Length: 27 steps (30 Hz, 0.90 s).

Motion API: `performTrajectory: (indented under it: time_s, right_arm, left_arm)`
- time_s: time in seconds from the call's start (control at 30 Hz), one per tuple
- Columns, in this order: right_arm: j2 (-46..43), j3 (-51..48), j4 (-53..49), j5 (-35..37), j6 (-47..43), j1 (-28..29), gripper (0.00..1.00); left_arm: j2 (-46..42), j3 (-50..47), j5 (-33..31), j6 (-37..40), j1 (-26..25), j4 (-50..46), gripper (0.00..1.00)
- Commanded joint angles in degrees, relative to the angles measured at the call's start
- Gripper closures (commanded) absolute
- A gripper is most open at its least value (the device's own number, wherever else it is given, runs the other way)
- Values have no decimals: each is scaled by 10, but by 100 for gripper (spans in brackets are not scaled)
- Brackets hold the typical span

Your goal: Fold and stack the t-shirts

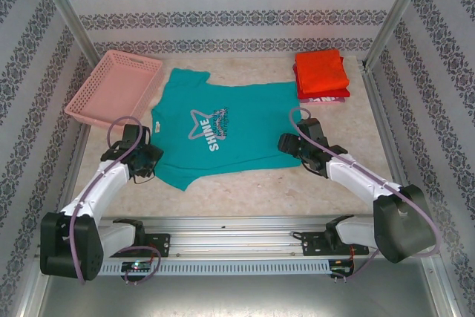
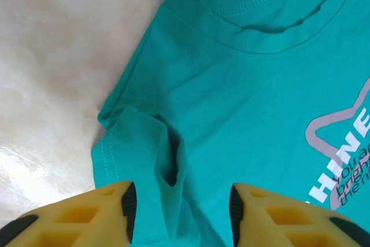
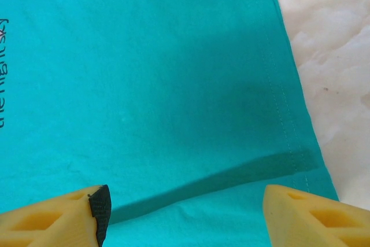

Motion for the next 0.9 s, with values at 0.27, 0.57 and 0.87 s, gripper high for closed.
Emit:
performTrajectory:
  time_s: [0.27,0.57,0.87]
  right_arm:
    - [-15,8,-3,12,-4,2,30]
    - [-34,-5,-25,30,38,-15,31]
    - [-30,-20,-96,42,121,-58,40]
  left_arm:
    - [13,-15,-12,-19,7,15,78]
    - [15,-25,-11,-13,7,27,100]
    - [17,-25,-12,-10,7,32,100]
